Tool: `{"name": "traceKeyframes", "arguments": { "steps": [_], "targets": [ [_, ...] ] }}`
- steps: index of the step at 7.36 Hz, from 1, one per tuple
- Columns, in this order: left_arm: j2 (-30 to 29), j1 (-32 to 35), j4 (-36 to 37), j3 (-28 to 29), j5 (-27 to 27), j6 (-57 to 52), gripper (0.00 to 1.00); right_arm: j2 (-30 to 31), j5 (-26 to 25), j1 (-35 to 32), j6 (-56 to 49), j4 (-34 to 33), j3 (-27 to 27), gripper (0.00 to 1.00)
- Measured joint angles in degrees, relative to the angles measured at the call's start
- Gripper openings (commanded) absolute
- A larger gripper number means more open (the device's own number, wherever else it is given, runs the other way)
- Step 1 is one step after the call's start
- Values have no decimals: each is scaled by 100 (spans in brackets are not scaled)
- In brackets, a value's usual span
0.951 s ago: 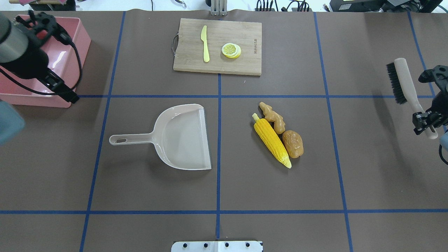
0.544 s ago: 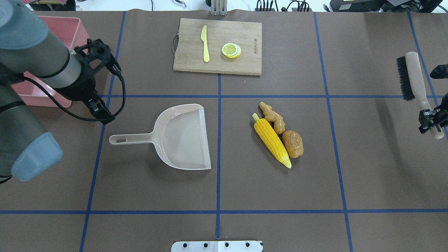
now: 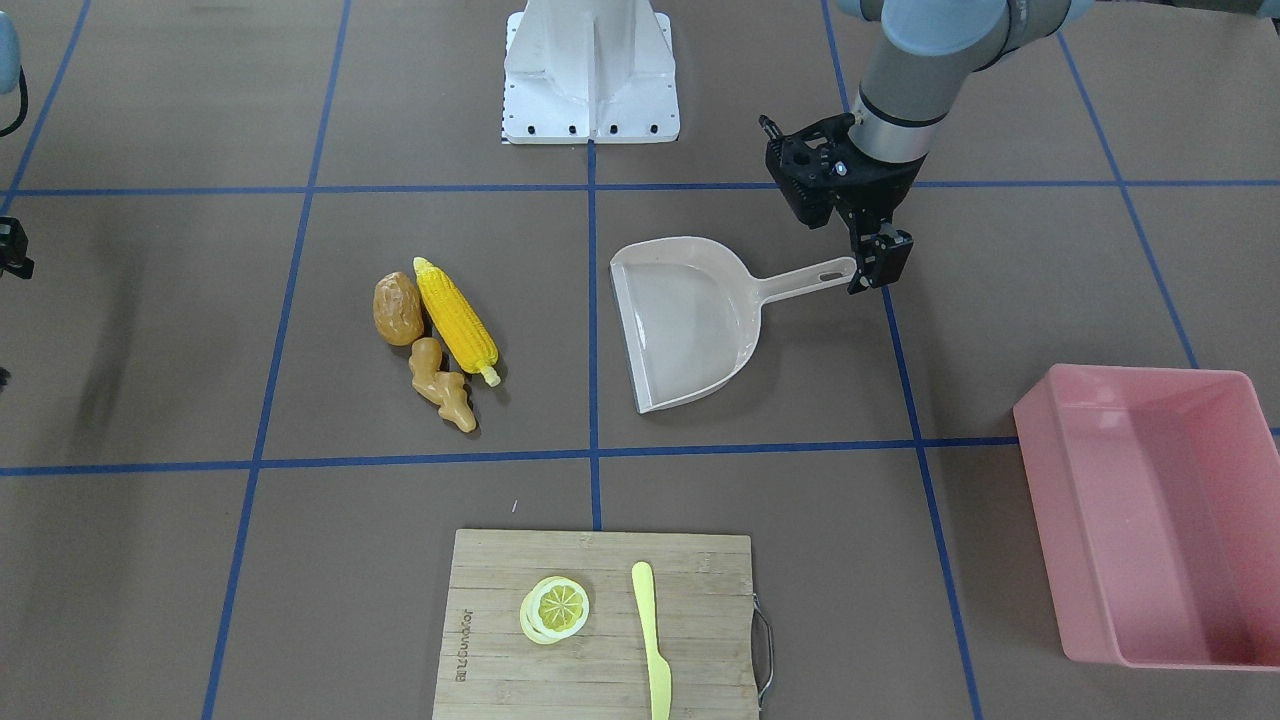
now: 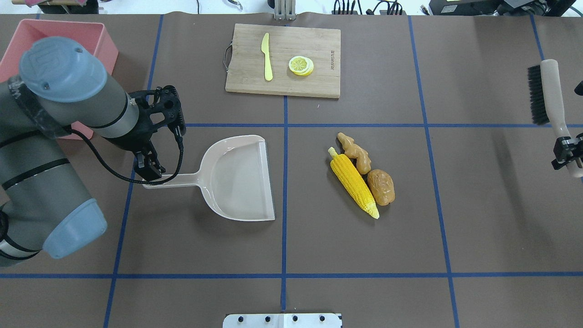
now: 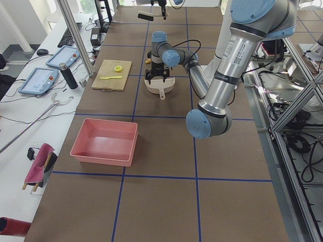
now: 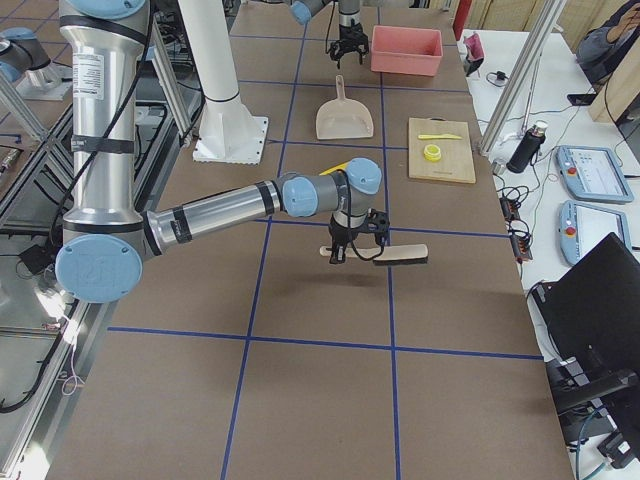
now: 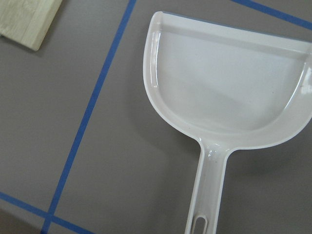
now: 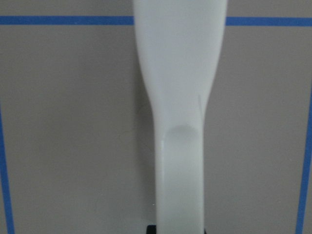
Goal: Sweep and dump trash into bin
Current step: 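Grasp the beige dustpan handle with the left gripper while the right lifts the brush, then slide the dustpan toward the produce with the left gripper while the right follows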
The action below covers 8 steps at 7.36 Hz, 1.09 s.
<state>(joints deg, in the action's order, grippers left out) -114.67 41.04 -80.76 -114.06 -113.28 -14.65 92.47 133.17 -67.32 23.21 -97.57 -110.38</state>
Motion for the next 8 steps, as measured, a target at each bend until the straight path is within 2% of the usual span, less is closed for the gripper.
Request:
{"name": "traceKeyframes", "arguments": {
  "steps": [2,4,6,8],
  "targets": [
    [152,-259,-529,309,11,-69,98,-339,289,72,113,35,-30,0],
    [315,-527,-1013,464,19,-65,98,-400,1068,288,148,223,4,0],
    [362,-647,-1129,525,15,-61,98,-520,1694,739,127,329,72,0],
    [407,-706,-1171,599,16,-95,98,-848,2014,1065,340,392,54,0]
  ]
}}
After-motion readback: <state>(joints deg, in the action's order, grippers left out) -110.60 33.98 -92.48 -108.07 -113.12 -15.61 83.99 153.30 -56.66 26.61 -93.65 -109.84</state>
